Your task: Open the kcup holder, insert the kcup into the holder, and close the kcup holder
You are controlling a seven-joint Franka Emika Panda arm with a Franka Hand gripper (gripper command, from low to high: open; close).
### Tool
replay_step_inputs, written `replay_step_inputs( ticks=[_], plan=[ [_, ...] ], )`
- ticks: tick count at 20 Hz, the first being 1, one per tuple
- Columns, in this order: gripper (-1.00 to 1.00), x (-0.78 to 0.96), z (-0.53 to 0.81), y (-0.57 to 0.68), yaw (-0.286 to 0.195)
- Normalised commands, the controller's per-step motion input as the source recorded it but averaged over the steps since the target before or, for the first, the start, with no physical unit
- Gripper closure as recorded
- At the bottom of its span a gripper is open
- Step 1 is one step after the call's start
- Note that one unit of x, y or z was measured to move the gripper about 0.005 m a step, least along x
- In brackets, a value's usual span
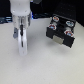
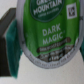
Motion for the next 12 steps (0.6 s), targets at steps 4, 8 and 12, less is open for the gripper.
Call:
replay_step_inputs(
  ticks=[4,8,12],
  plan=[
    [1.0,0.05,0.76,0.29,-0.023],
    [1.0,0.11,0.85,0.4,-0.005],
    [1.0,0.12,0.82,0.51,0.002]
  ],
)
